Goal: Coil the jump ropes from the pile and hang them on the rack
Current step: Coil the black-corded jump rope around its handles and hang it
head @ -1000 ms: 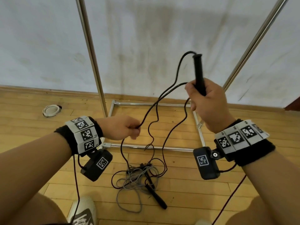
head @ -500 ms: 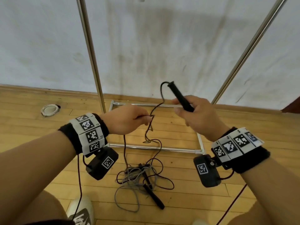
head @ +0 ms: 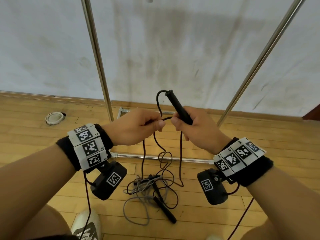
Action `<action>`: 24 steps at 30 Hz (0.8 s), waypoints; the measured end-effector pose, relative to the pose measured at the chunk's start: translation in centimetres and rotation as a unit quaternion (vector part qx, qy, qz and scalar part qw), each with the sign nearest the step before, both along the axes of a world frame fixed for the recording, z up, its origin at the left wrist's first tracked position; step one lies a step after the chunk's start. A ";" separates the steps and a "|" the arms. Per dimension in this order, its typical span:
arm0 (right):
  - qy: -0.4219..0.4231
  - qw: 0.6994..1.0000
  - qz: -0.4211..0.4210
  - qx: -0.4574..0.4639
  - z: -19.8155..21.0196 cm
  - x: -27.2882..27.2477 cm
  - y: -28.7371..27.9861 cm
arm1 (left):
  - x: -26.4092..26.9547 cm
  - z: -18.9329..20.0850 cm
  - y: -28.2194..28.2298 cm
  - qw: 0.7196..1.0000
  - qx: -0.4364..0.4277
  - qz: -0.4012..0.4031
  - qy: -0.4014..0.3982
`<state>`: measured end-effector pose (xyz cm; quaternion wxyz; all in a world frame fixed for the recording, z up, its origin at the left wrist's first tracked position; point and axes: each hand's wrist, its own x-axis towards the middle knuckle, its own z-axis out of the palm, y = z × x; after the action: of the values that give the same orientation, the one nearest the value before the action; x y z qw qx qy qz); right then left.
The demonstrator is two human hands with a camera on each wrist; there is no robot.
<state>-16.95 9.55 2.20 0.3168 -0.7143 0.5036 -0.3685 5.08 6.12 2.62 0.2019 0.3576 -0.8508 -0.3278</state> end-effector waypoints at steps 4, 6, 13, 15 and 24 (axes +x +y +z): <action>-0.074 0.996 -0.052 -0.027 0.8 -0.2 -0.7 | 0.7 -1.6 -0.3 0.988 0.062 -0.019 -0.139; -0.108 0.990 -0.078 -0.045 1.4 -0.9 -1.0 | 1.1 -2.8 -0.3 0.972 0.078 -0.041 -0.216; -0.108 0.978 -0.158 -0.086 2.0 -4.0 -2.1 | 2.7 -3.6 -1.3 0.968 0.103 -0.019 -0.226; -0.074 0.978 -0.181 -0.072 1.6 -4.5 -2.3 | 2.7 -3.3 -1.5 0.972 0.072 0.008 -0.224; 0.020 0.998 -0.051 0.035 -0.2 -1.8 -1.1 | 0.1 -0.4 -0.8 0.993 -0.054 0.025 -0.106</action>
<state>-18.79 8.40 2.04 0.3123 -0.6833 0.5579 -0.3525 5.22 5.32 2.23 0.1377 0.3998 -0.8748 -0.2366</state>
